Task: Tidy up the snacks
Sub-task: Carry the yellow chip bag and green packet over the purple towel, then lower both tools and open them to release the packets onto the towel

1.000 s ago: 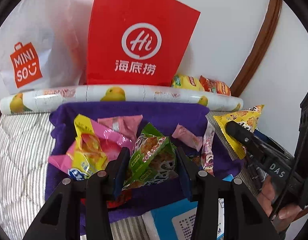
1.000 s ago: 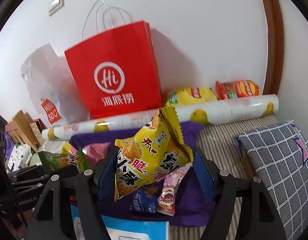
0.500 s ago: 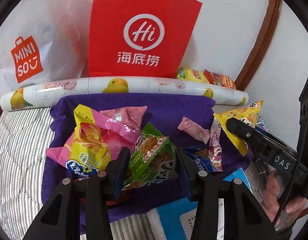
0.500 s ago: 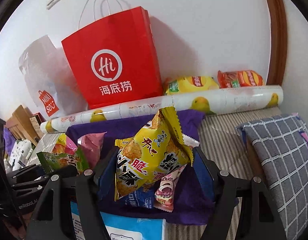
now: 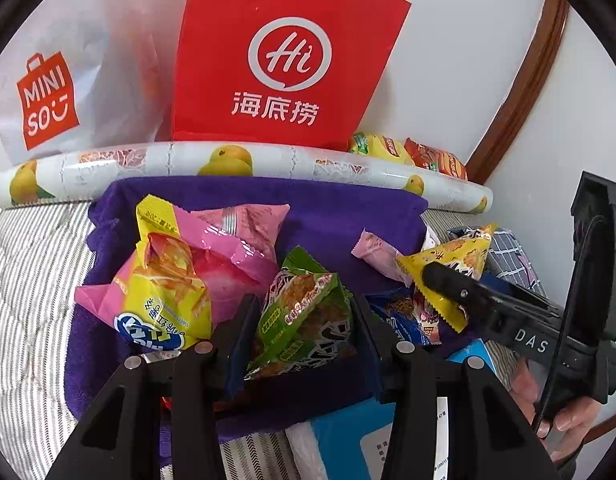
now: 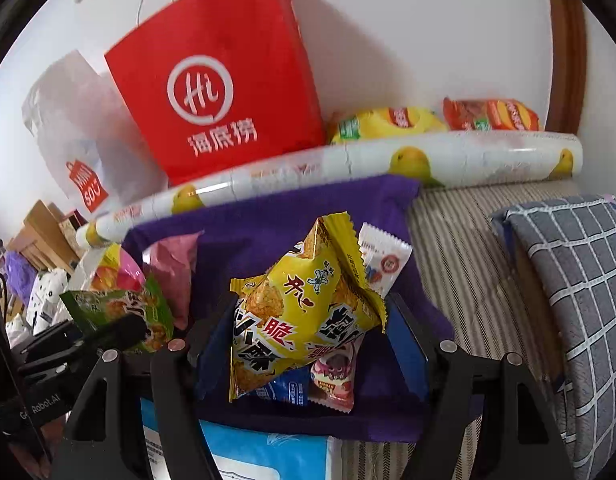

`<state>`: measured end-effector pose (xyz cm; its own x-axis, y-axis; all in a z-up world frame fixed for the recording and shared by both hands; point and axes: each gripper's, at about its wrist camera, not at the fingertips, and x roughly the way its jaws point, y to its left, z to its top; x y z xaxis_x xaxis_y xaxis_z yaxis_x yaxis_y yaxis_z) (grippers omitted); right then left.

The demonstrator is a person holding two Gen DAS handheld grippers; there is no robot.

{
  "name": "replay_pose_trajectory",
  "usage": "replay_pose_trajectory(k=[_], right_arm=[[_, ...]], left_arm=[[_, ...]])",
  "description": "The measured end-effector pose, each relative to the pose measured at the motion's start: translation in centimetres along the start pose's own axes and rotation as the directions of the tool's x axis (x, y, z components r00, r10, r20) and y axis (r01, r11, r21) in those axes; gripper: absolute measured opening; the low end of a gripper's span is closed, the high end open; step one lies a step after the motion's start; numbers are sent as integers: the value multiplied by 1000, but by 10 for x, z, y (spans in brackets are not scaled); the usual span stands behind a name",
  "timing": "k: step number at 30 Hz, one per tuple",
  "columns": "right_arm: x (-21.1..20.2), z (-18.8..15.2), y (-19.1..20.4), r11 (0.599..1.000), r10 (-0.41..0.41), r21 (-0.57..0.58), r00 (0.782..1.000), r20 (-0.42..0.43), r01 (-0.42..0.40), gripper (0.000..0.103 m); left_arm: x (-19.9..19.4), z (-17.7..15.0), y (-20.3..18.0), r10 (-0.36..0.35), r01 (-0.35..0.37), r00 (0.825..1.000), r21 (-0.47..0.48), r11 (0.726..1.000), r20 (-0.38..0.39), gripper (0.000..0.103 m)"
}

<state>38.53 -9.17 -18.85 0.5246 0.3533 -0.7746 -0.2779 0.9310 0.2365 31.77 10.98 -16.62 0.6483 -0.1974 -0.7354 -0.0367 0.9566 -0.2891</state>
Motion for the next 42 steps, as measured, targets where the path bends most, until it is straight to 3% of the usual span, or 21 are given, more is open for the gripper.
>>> replay_pose_trajectory(k=[8, 20, 26, 33, 42], right_arm=[[15, -4, -2, 1000, -6, 8, 997, -78, 6, 72], [17, -5, 1, 1000, -20, -12, 995, -93, 19, 72], [18, -2, -8, 998, -12, 58, 994, -108, 18, 78], [3, 2, -9, 997, 22, 78, 998, -50, -18, 89], [-22, 7, -10, 994, 76, 72, 996, 53, -80, 89]], left_arm=[[2, -1, 3, -40, 40, 999, -24, 999, -9, 44], [0, -4, -2, -70, 71, 997, -8, 997, 27, 44], [-2, -4, 0, -81, 82, 996, -10, 997, 47, 44], [-4, -1, 2, -68, 69, 996, -12, 998, 61, 44], [7, 4, -7, -29, 28, 999, 22, 999, 37, 44]])
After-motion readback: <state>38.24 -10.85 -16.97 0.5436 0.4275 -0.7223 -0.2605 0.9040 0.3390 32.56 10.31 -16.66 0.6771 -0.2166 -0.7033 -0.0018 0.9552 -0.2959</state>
